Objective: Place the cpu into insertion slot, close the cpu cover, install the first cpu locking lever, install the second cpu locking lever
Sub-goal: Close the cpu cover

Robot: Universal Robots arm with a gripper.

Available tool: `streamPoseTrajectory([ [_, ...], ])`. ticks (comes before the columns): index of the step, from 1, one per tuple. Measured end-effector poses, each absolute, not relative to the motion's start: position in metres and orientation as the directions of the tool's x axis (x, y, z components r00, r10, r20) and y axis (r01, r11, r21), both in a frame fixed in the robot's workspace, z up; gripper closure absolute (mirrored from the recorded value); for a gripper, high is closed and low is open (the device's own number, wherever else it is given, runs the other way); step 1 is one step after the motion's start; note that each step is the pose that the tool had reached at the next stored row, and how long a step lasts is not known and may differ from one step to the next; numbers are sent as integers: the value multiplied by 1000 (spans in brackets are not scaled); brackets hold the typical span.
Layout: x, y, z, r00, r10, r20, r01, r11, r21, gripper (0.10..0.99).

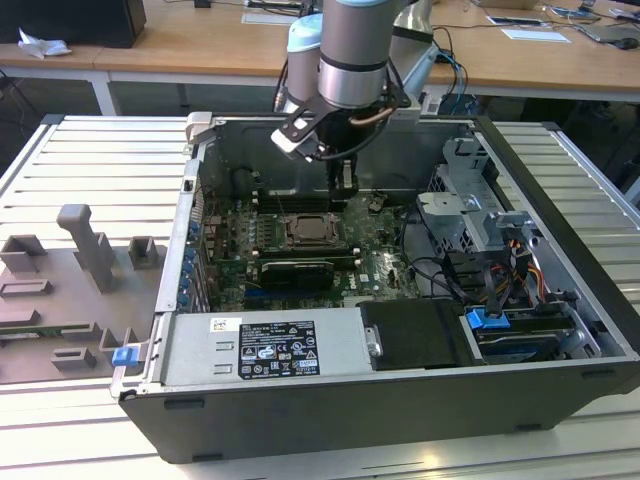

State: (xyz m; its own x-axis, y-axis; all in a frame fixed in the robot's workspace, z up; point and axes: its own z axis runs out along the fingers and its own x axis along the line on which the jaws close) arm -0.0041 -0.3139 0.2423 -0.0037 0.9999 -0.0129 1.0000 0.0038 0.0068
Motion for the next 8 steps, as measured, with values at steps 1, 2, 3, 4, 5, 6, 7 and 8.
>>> streamPoseTrajectory([
  [1,-7,-314,240,-4,1000,-13,1000,4,7,980],
  [2,-8,-314,239,-4,1000,-13,1000,4,7,980],
  [3,-9,-314,239,-4,1000,-13,1000,4,7,980],
  [4,-10,-314,239,-4,1000,-13,1000,4,7,980],
  [5,-11,-314,238,-4,1000,-13,1000,4,7,980],
  [6,-12,-313,238,-4,1000,-13,1000,4,7,980],
  [7,-13,-313,237,-4,1000,-13,1000,4,7,980],
  [8,-15,-313,236,-4,1000,-13,1000,4,7,980],
])
